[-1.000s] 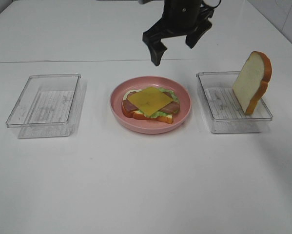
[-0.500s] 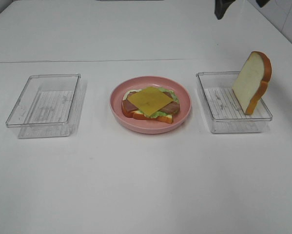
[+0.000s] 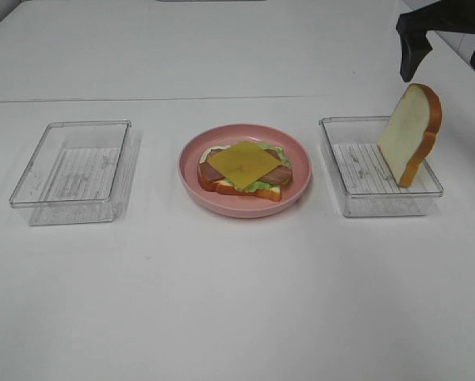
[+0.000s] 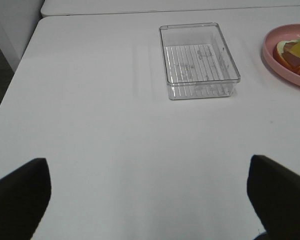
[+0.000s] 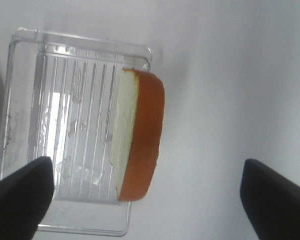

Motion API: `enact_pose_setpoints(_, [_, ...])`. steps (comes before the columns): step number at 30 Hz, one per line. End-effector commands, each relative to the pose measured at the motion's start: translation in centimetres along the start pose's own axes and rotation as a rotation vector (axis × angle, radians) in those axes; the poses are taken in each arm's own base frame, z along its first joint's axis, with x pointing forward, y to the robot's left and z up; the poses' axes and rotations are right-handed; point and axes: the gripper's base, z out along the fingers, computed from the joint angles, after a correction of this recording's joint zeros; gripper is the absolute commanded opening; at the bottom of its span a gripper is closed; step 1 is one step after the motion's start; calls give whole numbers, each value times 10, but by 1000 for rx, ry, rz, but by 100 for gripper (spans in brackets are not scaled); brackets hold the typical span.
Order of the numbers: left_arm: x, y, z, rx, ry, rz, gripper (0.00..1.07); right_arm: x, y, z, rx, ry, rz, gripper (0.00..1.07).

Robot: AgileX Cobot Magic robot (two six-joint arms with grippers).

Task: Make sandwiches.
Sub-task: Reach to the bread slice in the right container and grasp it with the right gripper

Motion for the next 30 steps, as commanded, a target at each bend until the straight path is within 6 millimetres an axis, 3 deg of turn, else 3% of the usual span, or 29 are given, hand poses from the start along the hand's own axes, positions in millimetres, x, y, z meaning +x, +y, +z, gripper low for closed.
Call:
enact_pose_setpoints(1, [1,0,-1,-2,-16,-3,100,7,0,14,-14,44,11,99])
enact_pose_setpoints(11, [1,0,-1,-2,-16,-3,100,7,4,53,-4,128,21,99])
enact_pose_setpoints(23, [1,0,-1,-2,-16,-3,100,6,7,77,-16,159,21,99])
enact_pose_setpoints(26, [1,0,-1,-2,-16,-3,100,7,9,81,-34,168,26,96])
enact_pose_setpoints(28, [1,0,-1,-2,-16,-3,100,7,10,82,-41,170,29,90])
enact_pose_setpoints(29, [1,0,-1,-2,-16,-3,100,7,10,82,-42,168,30,81])
enact_pose_setpoints(30, [1,0,-1,-2,-16,-3,100,7,10,82,-42,168,30,81])
